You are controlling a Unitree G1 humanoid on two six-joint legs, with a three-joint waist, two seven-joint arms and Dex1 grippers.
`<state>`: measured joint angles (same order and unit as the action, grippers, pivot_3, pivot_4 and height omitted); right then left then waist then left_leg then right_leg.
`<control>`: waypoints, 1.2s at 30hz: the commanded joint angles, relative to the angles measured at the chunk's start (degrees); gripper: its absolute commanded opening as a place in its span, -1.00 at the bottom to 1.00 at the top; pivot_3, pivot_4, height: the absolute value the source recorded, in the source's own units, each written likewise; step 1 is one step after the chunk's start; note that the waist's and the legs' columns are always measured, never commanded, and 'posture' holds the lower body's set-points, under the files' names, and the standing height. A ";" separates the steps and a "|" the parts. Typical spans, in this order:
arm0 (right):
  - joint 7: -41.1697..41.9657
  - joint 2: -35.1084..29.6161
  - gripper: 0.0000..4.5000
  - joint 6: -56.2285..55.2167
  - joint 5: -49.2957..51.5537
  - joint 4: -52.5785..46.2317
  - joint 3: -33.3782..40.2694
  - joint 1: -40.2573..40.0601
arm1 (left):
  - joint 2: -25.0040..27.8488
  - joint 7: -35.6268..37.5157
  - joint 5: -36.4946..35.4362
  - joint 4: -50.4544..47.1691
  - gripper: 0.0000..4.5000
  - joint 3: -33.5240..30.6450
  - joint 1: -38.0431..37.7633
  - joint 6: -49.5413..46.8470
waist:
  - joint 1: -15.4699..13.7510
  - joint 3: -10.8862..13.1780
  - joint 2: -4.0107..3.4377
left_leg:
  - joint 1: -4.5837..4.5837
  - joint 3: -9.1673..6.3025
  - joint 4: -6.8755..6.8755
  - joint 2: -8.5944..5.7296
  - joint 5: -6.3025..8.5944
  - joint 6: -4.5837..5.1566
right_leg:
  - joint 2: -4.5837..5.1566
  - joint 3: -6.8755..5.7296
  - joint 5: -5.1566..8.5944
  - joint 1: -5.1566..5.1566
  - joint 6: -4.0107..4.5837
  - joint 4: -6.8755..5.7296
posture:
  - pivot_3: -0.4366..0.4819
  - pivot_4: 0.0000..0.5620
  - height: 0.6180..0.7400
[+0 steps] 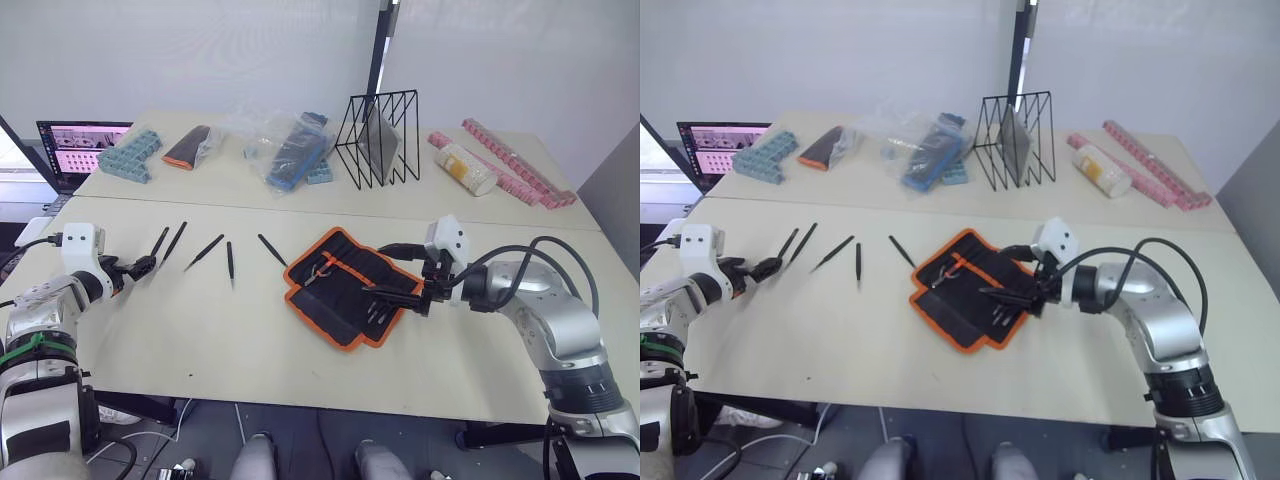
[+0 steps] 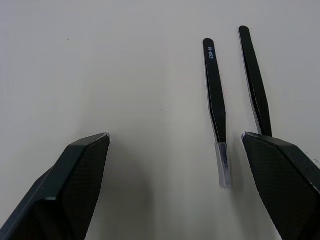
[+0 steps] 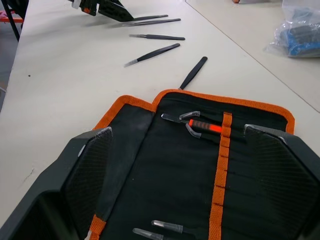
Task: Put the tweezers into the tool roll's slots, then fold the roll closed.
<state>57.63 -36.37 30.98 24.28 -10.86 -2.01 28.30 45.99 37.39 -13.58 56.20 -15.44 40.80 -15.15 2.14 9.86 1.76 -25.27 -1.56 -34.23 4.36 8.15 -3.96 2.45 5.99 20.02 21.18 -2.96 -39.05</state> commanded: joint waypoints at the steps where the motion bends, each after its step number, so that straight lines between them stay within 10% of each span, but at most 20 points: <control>1: -0.87 1.26 0.99 -0.07 0.33 -2.52 -1.44 0.56 | 0.05 1.00 1.36 2.67 1.00 0.53 1.56 2.67 | -0.03 0.00 0.00 | 0.00 0.00 0.00 0.00 0.00 0.00 | 0.00 0.00 0.00 0.00 0.00 -0.02 | -0.05 -0.47 0.91; 4: -1.66 2.38 1.00 -0.06 0.14 -2.81 -2.60 0.65 | -1.01 1.62 2.36 5.34 0.88 1.29 2.69 4.61 | -0.09 0.00 0.00 | 0.00 0.00 -0.03 -0.01 -0.01 0.00 | 0.00 -0.01 0.00 0.00 0.00 -0.05 | -0.05 -0.47 0.91; 17: -0.66 2.56 1.00 -0.16 0.67 -2.38 -3.87 1.12 | -2.78 4.66 5.27 13.70 -0.97 2.28 5.72 9.86 | -1.39 -0.01 -0.02 | 0.00 -0.01 -0.11 -0.04 -0.01 0.00 | 0.03 -0.01 0.00 -0.04 0.00 -0.06 | -0.05 -0.47 0.91; 36: 3.49 -0.64 1.00 -2.33 0.30 0.15 -1.94 -0.32 | -1.70 7.86 1.97 5.78 -0.99 -1.69 5.10 13.08 | -1.44 -0.01 -0.02 | -0.01 -0.06 -0.26 -0.03 0.00 0.00 | 0.02 -0.10 0.00 -0.07 0.00 -0.18 | -0.05 -0.47 0.91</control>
<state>60.62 -36.33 30.25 24.35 -10.50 -6.06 28.11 43.09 43.36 -9.95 65.85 -16.24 45.12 -2.53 0.70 9.85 1.74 -25.29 -1.63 -34.49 4.33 8.14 -3.97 2.47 5.88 20.02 21.11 -2.96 -39.22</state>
